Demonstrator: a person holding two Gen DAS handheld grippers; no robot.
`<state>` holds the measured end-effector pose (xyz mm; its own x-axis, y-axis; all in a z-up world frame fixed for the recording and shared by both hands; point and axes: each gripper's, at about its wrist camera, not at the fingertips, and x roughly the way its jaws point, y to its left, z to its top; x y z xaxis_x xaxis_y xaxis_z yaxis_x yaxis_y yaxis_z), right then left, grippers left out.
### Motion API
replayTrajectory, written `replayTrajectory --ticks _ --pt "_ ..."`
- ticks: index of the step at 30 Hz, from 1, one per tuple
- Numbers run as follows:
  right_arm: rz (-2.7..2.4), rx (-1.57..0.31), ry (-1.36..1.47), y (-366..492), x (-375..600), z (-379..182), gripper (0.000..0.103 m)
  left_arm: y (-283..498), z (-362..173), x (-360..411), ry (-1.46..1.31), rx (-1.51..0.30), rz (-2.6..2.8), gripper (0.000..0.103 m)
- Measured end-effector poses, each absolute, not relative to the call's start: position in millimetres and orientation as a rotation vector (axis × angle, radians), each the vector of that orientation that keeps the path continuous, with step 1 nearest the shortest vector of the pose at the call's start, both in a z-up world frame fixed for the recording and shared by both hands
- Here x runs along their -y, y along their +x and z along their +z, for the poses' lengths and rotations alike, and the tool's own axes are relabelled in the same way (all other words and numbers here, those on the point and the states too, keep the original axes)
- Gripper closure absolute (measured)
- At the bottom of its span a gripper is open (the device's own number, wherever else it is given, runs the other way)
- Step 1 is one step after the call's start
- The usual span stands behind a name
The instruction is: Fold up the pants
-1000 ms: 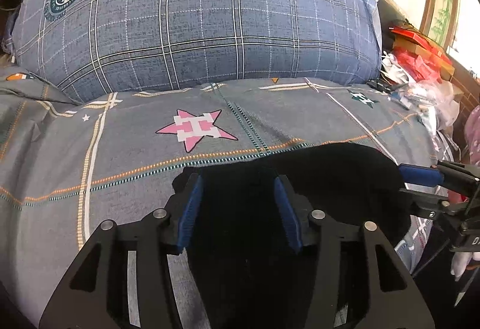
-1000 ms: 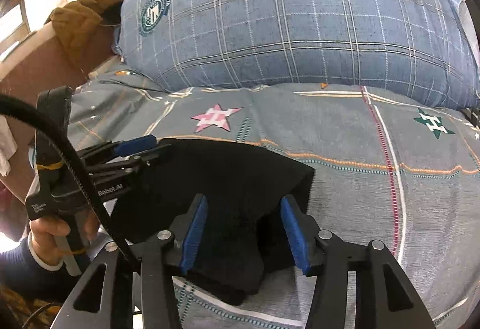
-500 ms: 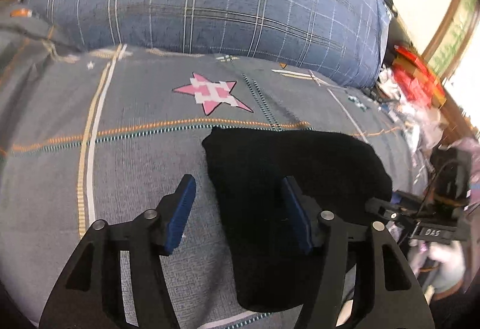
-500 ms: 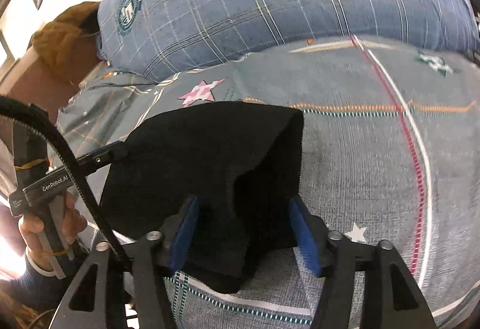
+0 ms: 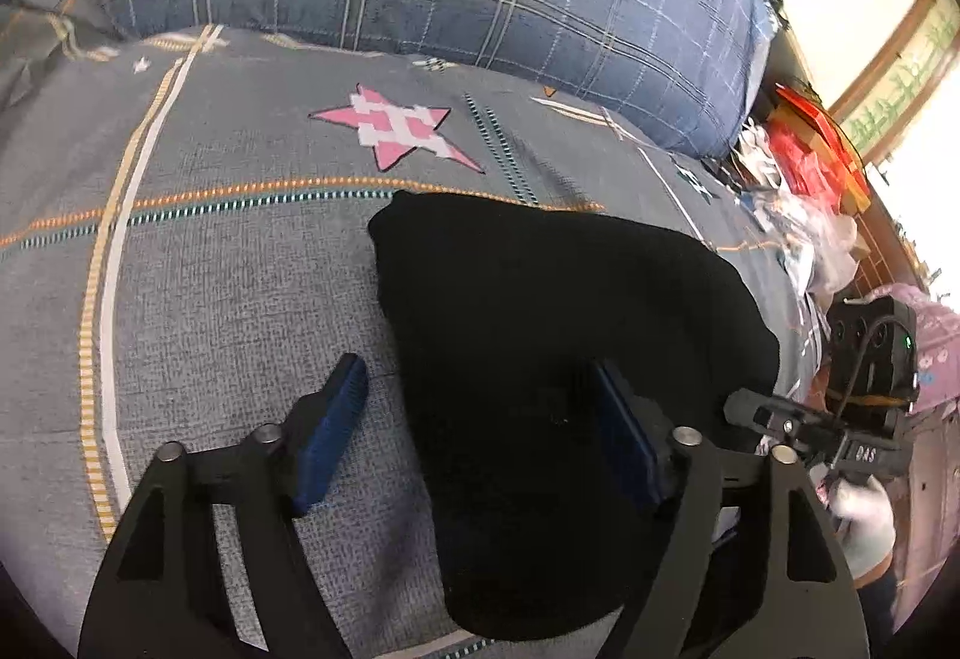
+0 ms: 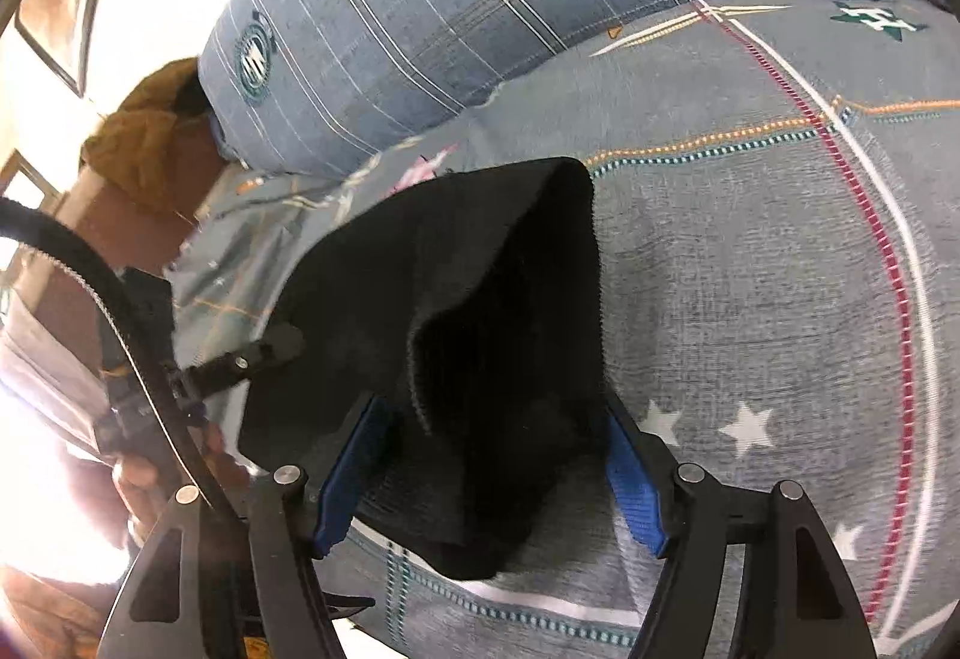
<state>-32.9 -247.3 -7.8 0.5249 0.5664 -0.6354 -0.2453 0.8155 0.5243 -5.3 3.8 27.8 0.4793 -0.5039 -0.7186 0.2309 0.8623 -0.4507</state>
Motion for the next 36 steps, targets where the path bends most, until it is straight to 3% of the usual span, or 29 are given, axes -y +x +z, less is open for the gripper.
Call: replayTrajectory --ticks 6,10,12,14,16,19,31,36 --pt "0.514 -0.903 0.342 -34.1 230.2 -3.8 0.031 -6.3 26.4 -1.5 -0.300 -0.952 -0.463 0.023" --pt "0.553 -0.887 0.363 -26.7 222.2 -8.4 0.020 -9.2 24.6 3.6 -0.277 -0.916 -0.455 0.021" --pt "0.555 -0.870 0.362 -25.1 223.2 -8.7 0.020 -10.2 24.0 5.4 -0.265 -0.904 -0.461 0.021" --pt "0.554 -0.850 0.349 -28.5 221.7 -9.0 0.026 -9.8 25.3 6.0 -0.271 -0.913 -0.478 0.022" --pt "0.542 -0.837 0.314 -30.6 215.0 -6.9 0.036 -11.0 30.6 6.1 -0.269 -0.901 -0.479 0.035" --pt "0.564 -0.829 0.282 -33.1 206.9 0.8 0.042 -14.3 43.8 1.8 -0.272 -0.869 -0.470 0.047" --pt "0.641 -0.688 0.116 7.2 158.6 84.5 0.044 19.5 122.7 -43.6 -0.244 -0.736 -0.438 0.048" --pt "0.660 -0.678 0.102 32.3 137.6 91.5 0.044 51.2 108.9 -68.3 -0.302 -0.746 -0.378 0.048"
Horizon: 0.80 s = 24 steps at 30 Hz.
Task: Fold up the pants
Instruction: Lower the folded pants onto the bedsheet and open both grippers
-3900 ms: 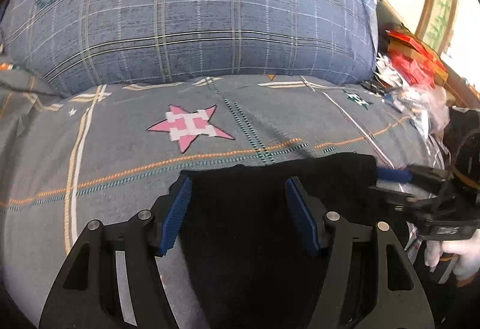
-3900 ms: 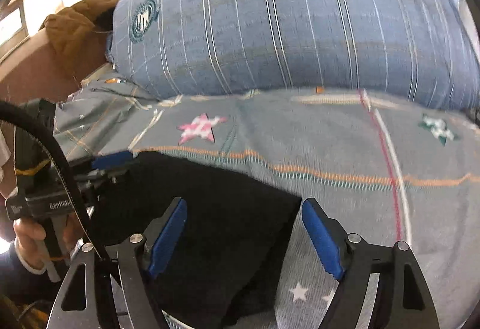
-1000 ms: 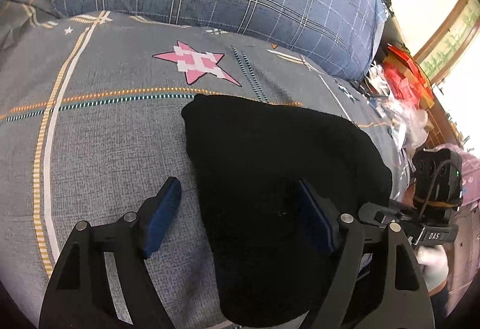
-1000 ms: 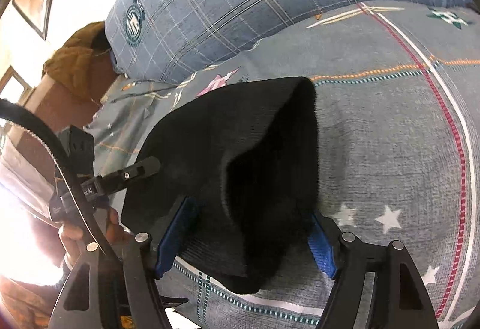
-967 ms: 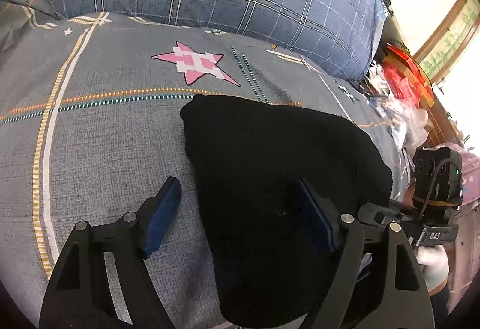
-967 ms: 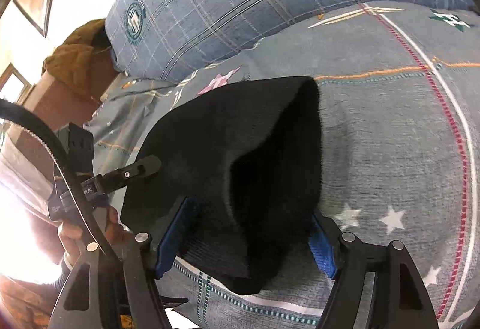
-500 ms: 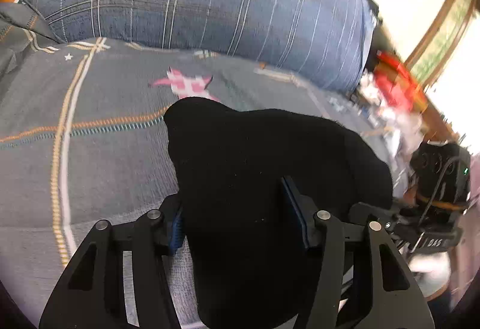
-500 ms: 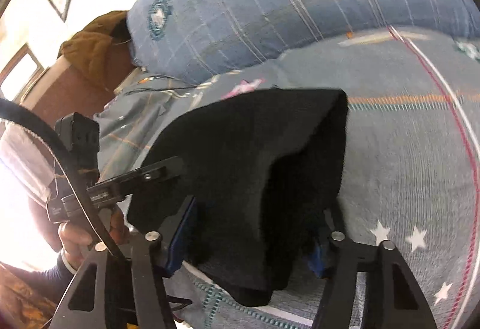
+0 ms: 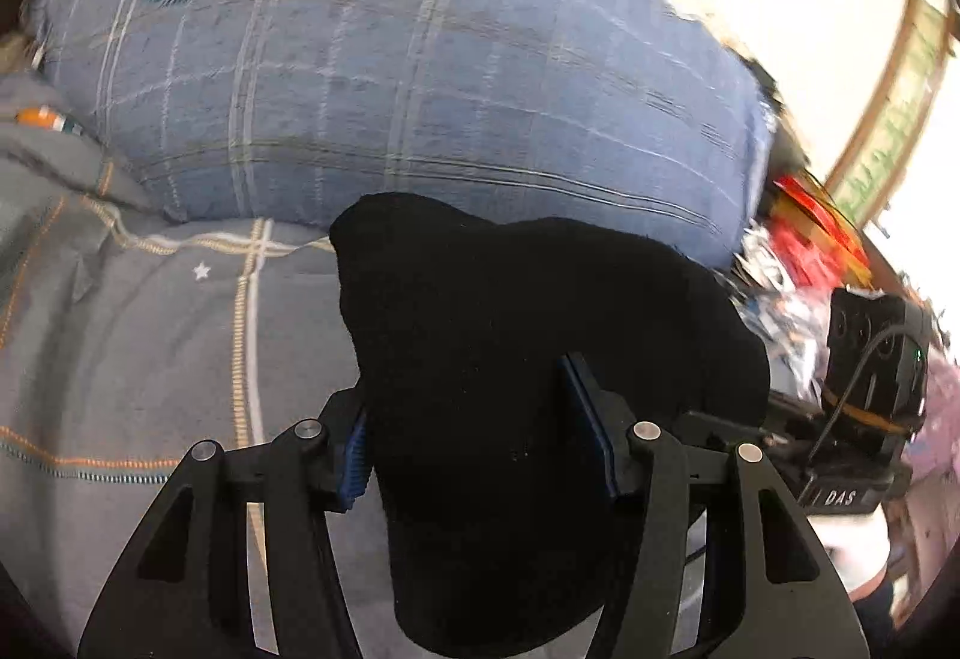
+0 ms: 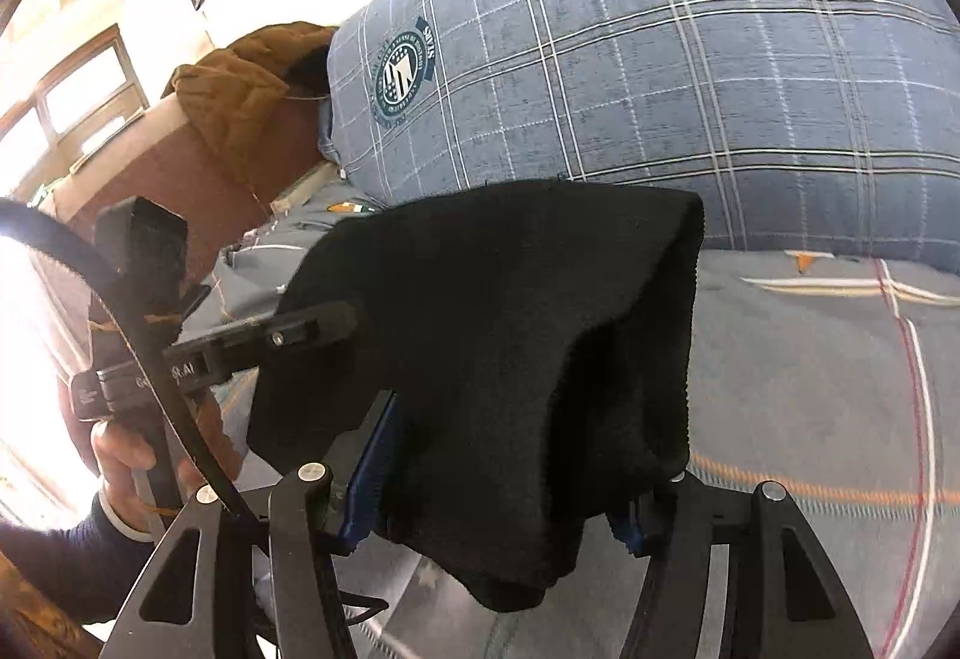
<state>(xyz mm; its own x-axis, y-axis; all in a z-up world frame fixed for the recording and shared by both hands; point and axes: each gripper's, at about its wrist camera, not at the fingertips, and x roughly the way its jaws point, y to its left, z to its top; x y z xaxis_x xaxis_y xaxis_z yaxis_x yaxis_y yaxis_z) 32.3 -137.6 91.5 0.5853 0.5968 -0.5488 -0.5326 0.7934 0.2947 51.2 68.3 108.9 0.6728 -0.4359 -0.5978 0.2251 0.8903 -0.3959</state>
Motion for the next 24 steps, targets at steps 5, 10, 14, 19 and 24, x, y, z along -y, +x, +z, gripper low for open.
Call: replayTrajectory --ticks 5,10,14,19,24 --pt "0.658 -0.769 0.096 73.6 119.3 64.9 0.044 84.6 47.3 -83.1 -0.320 -0.931 -0.282 0.048" --pt "0.606 -0.900 0.103 103.9 111.3 11.3 0.039 88.1 23.8 -94.1 -0.406 -0.958 -0.262 0.037" --pt "0.616 -0.888 0.168 94.4 125.9 12.2 0.039 83.8 23.6 -96.1 -0.377 -0.939 -0.235 0.027" --pt "0.588 -0.845 0.177 65.5 137.4 29.2 0.038 69.7 27.0 -104.6 -0.405 -0.911 -0.206 0.027" --pt "0.584 -0.815 0.152 29.3 147.1 35.7 0.038 48.9 47.2 -97.6 -0.279 -0.855 -0.144 0.027"
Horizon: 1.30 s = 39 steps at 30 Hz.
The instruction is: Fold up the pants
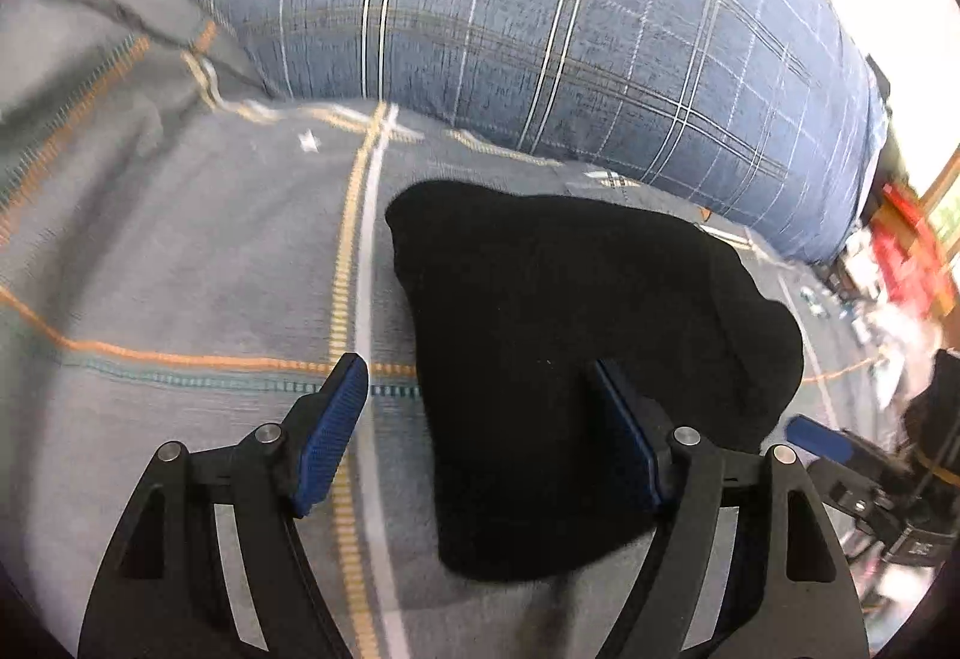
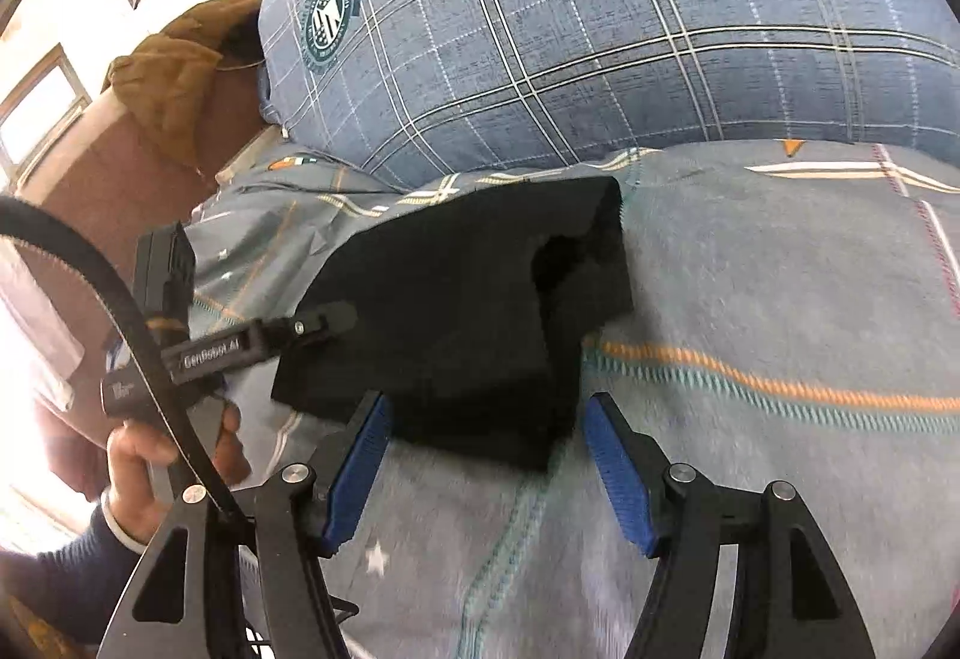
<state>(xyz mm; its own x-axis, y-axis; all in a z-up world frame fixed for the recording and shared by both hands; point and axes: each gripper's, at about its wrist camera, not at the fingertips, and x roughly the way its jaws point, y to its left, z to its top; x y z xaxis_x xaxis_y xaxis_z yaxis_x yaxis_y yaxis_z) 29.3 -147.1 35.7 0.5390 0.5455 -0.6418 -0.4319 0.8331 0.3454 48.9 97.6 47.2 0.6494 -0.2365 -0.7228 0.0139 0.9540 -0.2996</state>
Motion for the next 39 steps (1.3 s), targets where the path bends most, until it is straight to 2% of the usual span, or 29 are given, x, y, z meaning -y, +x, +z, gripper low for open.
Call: replayTrajectory --ticks 9,26,39 --pt "0.592 -0.780 0.119 -6.2 144.9 43.1 0.035 16.8 61.2 -73.8 -0.177 -0.783 -0.103 0.027" --pt "0.596 -0.747 0.005 8.3 84.0 55.9 0.033 -3.3 67.7 -74.5 -0.142 -0.740 -0.074 0.027" --pt "0.590 -0.751 -0.003 27.2 82.1 55.1 0.029 4.1 65.0 -78.1 -0.139 -0.734 -0.053 0.027"
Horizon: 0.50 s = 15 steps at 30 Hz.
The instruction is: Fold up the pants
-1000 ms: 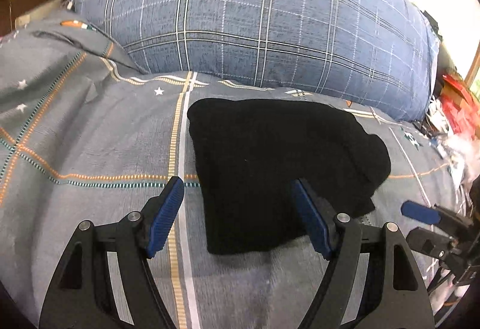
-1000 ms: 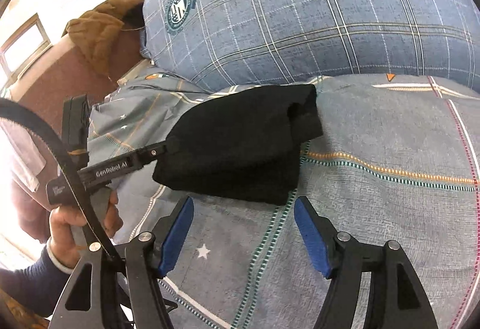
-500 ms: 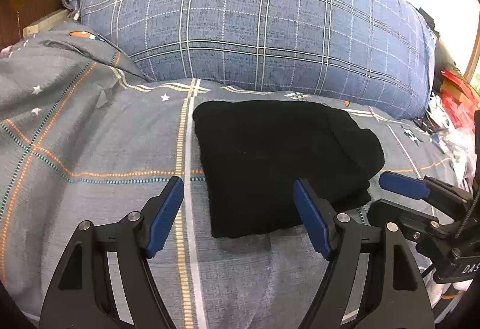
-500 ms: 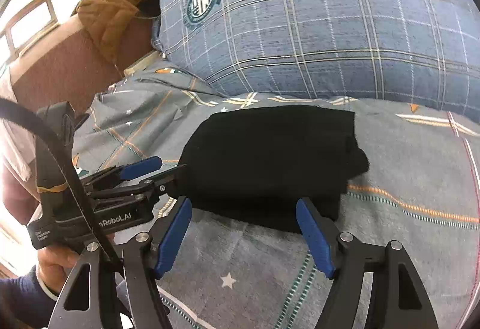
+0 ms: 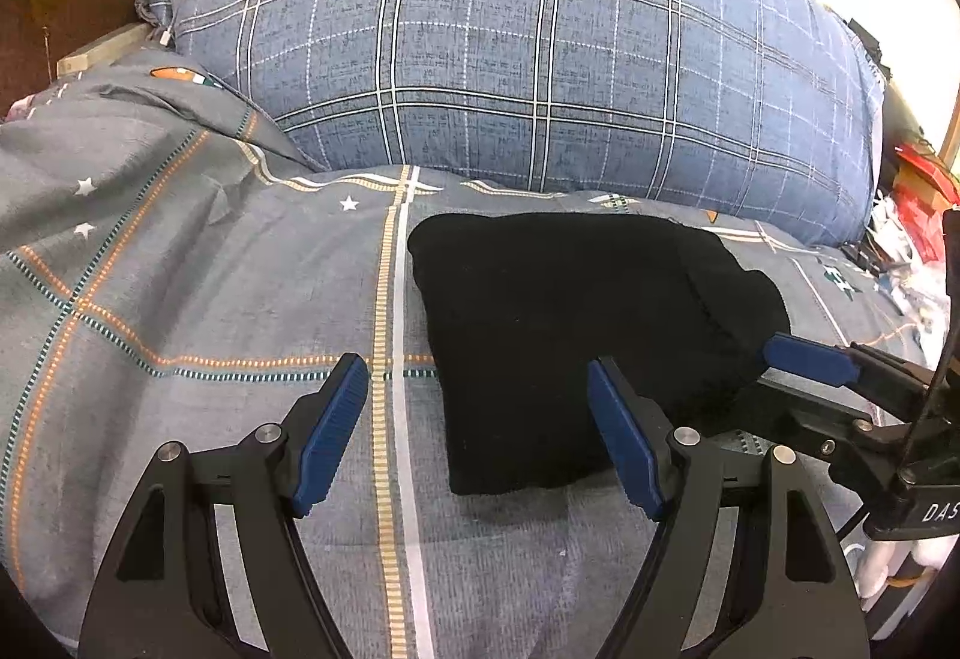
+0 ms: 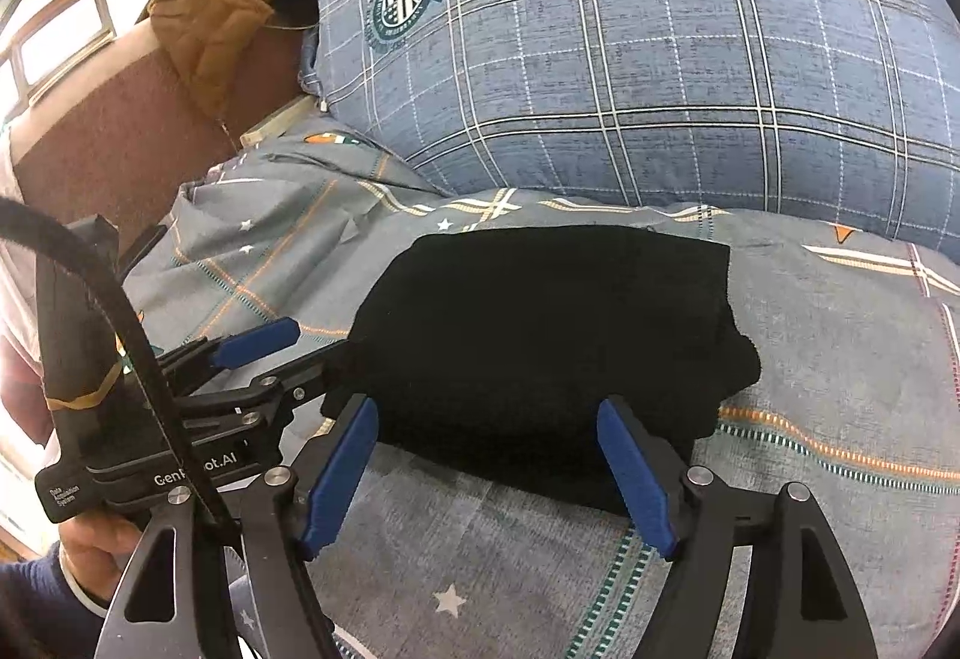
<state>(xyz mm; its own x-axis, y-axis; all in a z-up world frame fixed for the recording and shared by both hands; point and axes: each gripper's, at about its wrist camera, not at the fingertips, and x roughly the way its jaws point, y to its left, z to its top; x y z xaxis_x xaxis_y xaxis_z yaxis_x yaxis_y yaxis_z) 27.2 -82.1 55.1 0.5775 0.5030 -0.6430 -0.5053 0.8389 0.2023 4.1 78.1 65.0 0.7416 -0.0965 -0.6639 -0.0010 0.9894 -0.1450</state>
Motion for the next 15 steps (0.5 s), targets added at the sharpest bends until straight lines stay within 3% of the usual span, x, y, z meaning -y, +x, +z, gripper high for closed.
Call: replayTrajectory --ticks 15 --pt "0.578 -0.748 -0.007 31.4 83.4 55.0 0.029 5.1 64.6 -79.1 -0.140 -0.721 -0.028 0.027"
